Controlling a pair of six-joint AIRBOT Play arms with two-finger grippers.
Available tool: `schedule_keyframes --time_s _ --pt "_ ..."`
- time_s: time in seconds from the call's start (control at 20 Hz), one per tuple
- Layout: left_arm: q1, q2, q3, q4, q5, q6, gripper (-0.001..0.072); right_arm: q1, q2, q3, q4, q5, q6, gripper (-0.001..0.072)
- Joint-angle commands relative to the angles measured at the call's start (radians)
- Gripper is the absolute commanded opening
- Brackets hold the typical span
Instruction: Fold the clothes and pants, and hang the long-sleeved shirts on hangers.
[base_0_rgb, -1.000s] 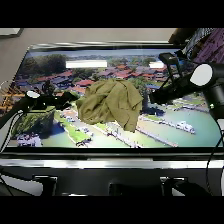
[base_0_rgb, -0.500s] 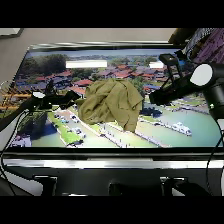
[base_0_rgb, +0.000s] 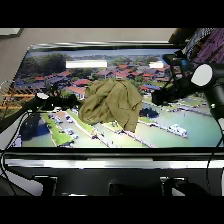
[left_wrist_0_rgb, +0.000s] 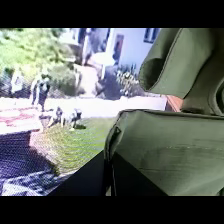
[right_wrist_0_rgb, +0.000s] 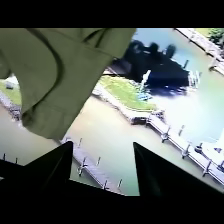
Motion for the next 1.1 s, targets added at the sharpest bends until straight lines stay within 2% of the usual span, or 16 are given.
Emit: schedule_keyframes --time_s 0.0,0.05,0.15,0.2,0.3,0.45,0.65,0.8,0.85,0.9,0.95,1.0,1.05 --pt "0.005 0.001 0.001 -0.004 -0.021 0.001 0.0026 -0.163 -0.001 -0.070 0.087 -0.047 0.086 0.0547" --pt "0.007 0.002 0.001 -0.004 -0.022 0.000 0.0026 -0.232 -0.004 -0.144 0.225 -0.065 0.078 0.0564" --pt "0.008 0.003 0.001 -0.004 -0.028 0.000 0.0026 -0.312 -0.026 -0.335 0.500 -0.089 -0.028 0.0664" --pt "0.008 0.003 0.001 -0.004 -0.029 0.001 0.0026 -0.312 -0.038 -0.429 0.576 -0.124 -0.084 0.0664" --pt "0.008 0.003 0.001 -0.004 -0.029 0.000 0.0026 -0.274 -0.061 -0.571 0.657 -0.227 -0.151 0.0664" --pt "0.008 0.003 0.001 -0.004 -0.037 0.000 0.0026 -0.192 -0.112 -0.660 0.717 -0.384 -0.190 0.0664" --pt "0.008 0.003 0.001 -0.004 -0.047 0.000 0.0026 -0.097 -0.235 -0.661 0.889 -0.475 -0.297 0.0661" --pt "0.008 0.003 0.001 -0.004 -0.047 0.000 0.0025 -0.054 -0.291 -0.661 0.924 -0.508 -0.312 0.0653" --pt "0.008 0.006 0.001 -0.003 -0.047 0.001 0.0025 -0.045 -0.297 -0.661 0.937 -0.515 -0.325 0.0562" --pt "0.008 0.011 0.001 -0.003 -0.047 0.001 0.0025 -0.042 -0.296 -0.660 0.954 -0.523 -0.338 0.0426" --pt "0.010 0.018 0.001 -0.003 -0.047 0.001 0.0025 -0.044 -0.296 -0.657 0.978 -0.516 -0.358 0.0175" --pt "0.016 0.033 0.002 -0.003 -0.047 0.001 0.0025 -0.044 -0.290 -0.645 0.990 -0.505 -0.366 0.0033" --pt "0.021 0.053 0.002 -0.003 -0.047 0.001 0.0023 -0.044 -0.274 -0.619 0.995 -0.494 -0.363 0.0032"
